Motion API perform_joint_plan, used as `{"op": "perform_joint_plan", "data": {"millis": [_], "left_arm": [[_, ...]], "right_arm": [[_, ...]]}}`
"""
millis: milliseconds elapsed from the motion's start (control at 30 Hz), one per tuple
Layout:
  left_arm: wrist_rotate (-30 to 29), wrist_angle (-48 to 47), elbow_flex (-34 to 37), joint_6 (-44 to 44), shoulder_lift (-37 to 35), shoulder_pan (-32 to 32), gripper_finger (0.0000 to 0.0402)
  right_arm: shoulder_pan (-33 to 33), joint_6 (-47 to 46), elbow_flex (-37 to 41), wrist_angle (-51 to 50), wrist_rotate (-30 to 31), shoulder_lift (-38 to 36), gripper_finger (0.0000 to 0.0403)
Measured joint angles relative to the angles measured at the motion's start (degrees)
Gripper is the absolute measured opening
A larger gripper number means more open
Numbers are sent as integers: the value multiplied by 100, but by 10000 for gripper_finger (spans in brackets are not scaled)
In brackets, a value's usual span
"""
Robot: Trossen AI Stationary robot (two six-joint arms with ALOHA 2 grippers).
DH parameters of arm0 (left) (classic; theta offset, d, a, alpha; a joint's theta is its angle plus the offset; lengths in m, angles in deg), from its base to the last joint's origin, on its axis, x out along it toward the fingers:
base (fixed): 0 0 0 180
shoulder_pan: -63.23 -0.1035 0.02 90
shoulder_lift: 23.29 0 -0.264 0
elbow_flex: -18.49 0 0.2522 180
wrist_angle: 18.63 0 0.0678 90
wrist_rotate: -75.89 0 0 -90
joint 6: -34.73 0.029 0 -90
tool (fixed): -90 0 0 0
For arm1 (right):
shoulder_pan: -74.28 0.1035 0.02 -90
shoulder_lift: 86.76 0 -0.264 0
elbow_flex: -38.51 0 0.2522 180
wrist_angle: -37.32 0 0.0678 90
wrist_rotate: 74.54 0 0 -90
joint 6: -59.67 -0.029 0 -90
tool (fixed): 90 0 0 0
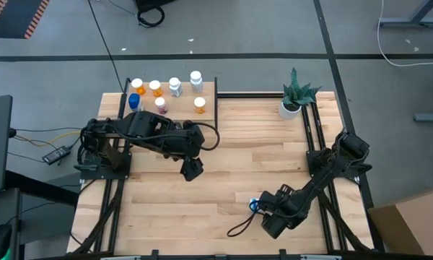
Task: Pick and place medicine bottles onto shelf by color
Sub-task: Put the white and blue pill bottle on the shelf
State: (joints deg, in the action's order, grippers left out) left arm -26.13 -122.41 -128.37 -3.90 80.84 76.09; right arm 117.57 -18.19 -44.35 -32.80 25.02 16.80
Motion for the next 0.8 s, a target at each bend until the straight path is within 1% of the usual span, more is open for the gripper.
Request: {"op": "perform_joint_plan", "data": {"millis": [167,300,400,500,567,633,700,733,800], "left_arm": [[-218,0,0,7,1,-1,353],[-340,44,0,15,0,-19,353],[-342,54,0,-3,0,-19,353],[-420,55,0,-57,0,-19,353],[-476,47,0,-120,0,-19,353],[-477,40,0,-127,0,-19,353],[-476,11,0,-131,0,-19,353],[-476,0,0,-156,0,-19,353],[-474,2,0,-254,0,-19,353]], "right_arm": [[-153,17,7,168,194,132,310],[-414,377,11,549,368,276,310],[-689,813,14,1355,587,413,310],[-1090,1573,8,2449,1039,496,310],[-1425,2026,-40,2878,1175,494,310],[-1724,2217,-101,2947,1153,493,310],[-1967,2397,-163,2896,935,492,310],[-2058,2489,-213,2896,748,492,310],[-2222,2650,-318,2888,111,492,310]]}}
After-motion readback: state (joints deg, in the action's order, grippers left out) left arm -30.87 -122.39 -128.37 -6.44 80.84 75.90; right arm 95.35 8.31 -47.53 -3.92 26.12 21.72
